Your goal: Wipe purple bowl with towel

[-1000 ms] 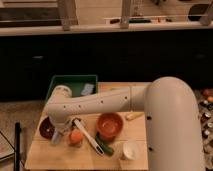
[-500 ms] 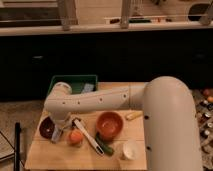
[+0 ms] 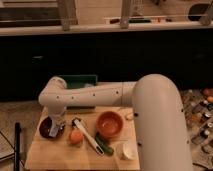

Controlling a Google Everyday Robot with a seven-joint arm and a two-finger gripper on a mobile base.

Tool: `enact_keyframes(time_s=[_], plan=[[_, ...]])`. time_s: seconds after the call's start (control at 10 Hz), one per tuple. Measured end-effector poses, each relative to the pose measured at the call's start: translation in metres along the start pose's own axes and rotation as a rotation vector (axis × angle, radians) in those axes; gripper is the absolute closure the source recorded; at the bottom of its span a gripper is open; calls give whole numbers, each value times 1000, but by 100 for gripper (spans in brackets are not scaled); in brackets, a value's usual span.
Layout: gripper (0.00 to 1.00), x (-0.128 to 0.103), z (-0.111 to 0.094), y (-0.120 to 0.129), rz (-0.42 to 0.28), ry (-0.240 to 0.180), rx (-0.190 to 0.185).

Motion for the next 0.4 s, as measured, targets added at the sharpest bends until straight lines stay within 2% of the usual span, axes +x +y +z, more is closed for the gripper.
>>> enact_keyframes(time_s=[0.2,0.4], plan=[[98,0,2,-14,-44,-6,-6],[98,-10,9,-33,-119,-24,-18]])
